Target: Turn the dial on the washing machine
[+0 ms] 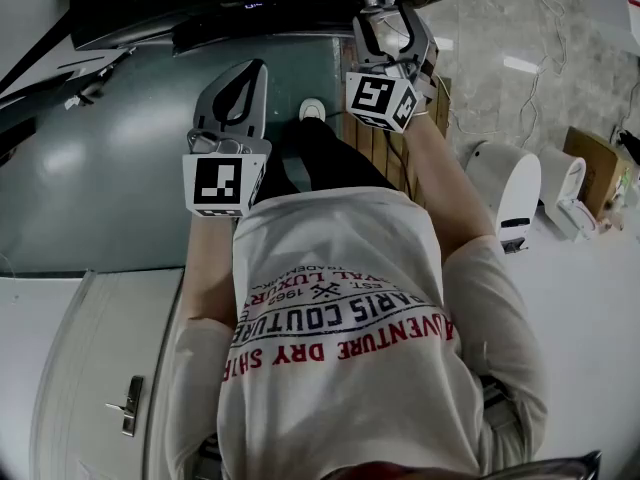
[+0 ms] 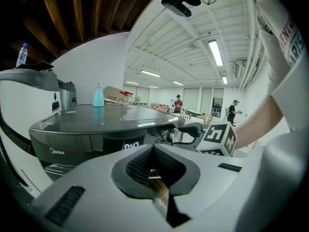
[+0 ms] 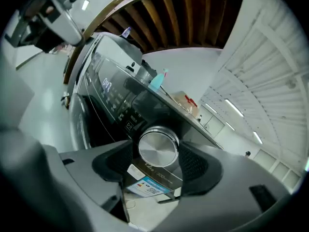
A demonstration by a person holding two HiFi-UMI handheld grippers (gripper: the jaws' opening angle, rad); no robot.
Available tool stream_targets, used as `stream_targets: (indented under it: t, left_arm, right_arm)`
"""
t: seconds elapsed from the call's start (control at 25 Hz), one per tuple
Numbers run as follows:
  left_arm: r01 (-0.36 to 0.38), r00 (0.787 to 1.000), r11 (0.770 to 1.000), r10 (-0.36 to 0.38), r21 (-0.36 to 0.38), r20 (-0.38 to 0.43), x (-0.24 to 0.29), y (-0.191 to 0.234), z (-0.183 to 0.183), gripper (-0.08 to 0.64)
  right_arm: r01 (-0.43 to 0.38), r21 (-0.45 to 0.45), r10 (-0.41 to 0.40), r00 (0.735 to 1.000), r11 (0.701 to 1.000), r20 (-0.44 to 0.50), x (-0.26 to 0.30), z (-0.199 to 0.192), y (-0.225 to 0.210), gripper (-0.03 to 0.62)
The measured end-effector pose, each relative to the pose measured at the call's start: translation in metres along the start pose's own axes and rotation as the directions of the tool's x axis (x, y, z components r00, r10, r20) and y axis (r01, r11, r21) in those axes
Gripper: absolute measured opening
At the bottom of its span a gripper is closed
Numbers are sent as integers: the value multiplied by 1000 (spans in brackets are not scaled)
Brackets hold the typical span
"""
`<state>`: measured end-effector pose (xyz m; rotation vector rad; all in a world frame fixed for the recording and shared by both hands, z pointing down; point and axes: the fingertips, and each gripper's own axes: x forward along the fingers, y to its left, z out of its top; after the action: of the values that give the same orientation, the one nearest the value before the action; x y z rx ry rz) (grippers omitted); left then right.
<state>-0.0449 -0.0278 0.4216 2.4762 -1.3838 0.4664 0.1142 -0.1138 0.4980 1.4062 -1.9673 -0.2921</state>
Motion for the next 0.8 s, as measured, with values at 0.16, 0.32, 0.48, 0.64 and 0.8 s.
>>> stream_targets:
  t: [0.16,0.32,0.48,0.64,0.8]
  left_arm:
    - [0,1000,1000,-1,-11,-10,-2,-2,-7,15]
    - [-3,1000,1000,3,-9,-20,-4,-3,-10,15]
    - [-9,1000,1000,9,-2,-9,-4,-3,-5,15]
    - [-12,1000,1000,12,-2,-7,-4,-2,-4,15]
    - [-16,1000,1000,16,-5,-8,-4,-3,-4,15]
  right_arm:
    - [45,-14,-46,999,999,-13,2,-2,-6,284]
    - [35,12,-35,999,999,-22,2,-2,-5,282]
    - [5,138,0,999,990,-35,2,-2,-8,281]
    - [-25,395,57,996,918,-68,4,-2,-11,281]
    - [-46,507,100,992,861,-80,7,-7,-14,282]
